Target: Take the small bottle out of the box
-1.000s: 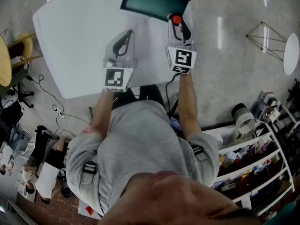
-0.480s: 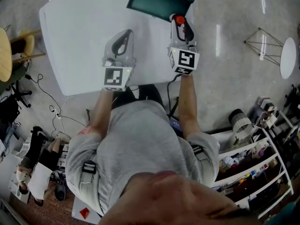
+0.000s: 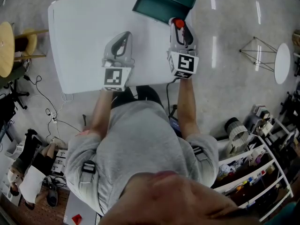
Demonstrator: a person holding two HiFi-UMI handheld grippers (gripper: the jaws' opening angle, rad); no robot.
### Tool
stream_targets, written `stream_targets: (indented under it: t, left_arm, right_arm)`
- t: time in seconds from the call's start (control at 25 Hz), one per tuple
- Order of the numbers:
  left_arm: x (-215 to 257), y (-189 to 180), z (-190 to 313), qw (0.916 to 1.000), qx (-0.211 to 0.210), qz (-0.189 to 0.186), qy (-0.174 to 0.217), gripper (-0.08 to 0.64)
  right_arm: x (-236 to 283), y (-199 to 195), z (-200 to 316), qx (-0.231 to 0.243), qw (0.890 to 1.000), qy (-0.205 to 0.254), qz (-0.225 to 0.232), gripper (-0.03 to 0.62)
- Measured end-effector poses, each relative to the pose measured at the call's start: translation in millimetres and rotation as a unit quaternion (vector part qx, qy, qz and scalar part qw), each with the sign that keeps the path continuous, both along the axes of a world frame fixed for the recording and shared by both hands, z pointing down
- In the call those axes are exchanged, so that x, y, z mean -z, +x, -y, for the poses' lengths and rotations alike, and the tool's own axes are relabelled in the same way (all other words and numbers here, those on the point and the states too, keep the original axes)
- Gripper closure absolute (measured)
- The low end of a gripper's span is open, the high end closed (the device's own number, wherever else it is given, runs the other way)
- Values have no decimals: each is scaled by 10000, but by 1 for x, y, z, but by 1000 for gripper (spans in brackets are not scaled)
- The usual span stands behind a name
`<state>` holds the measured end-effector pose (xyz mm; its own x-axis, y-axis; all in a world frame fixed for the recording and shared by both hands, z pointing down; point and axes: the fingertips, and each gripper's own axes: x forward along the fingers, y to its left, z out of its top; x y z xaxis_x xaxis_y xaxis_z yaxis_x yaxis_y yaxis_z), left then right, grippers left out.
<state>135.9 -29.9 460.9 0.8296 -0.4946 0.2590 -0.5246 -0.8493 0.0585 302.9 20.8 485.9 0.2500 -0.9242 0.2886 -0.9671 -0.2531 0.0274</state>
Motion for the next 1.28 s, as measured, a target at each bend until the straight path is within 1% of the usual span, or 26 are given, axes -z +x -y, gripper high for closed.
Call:
stream_targets:
  t: [0.52,0.68,1.08,1.28]
  left_arm:
    - [37,-42,-3,9982,458,-223,327,548]
    - [46,-57,-1,9970,611,-290,390,548]
    - [55,-94,10,9932,1027,-265,472,548]
    - [54,-110,20,9908,1256,-190,470,548]
  right_arm:
    - [36,-50,-10,526,9984,185,-99,453]
    - [39,-67,-9,692,9972,235,-131,454]
    - [46,-118,16,1303,9910,301,-21,454]
    - [44,-133,31,1548,9874,313,53,454]
